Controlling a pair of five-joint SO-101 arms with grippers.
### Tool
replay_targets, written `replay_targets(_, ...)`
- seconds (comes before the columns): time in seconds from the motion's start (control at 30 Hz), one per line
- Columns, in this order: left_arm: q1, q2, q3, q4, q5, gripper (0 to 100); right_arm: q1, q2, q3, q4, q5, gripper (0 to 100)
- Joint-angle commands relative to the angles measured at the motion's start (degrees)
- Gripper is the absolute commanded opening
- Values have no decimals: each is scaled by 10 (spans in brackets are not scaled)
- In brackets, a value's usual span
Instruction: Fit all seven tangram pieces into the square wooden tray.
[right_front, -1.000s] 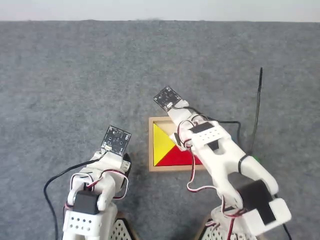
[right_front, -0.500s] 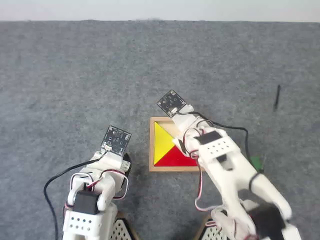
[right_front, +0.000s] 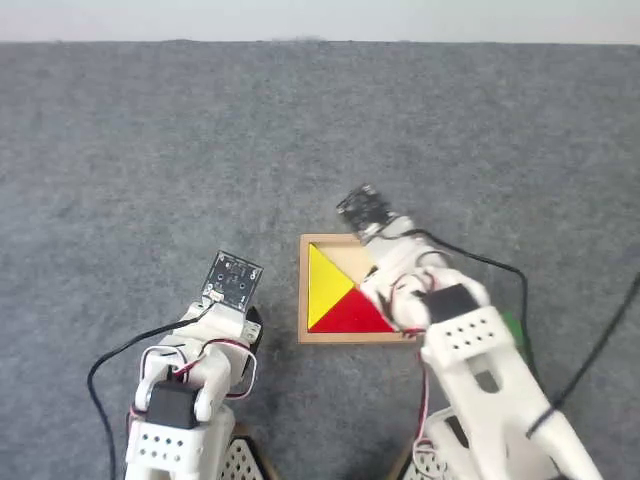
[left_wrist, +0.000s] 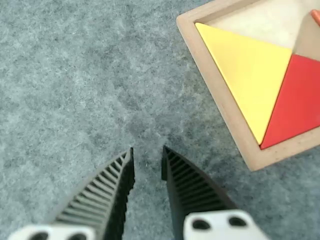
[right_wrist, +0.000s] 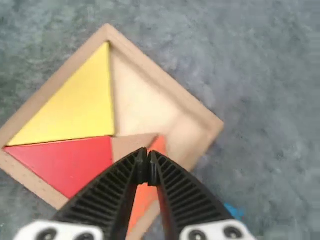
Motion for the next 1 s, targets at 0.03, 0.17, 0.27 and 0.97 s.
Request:
replay_targets(0.03,1,-1,-4,3,4,88,99,-48,-43,82,-3,9)
replay_targets(0.17,1,-1,-4,3,4,88,173,-39,-48,168,56,9)
replay_targets(0.27,1,-1,-4,3,4,88,210,-38,-48,243,117,9)
replay_targets(0.97,1,-1,-4,3,4,88,366,-35,4,222,87,231)
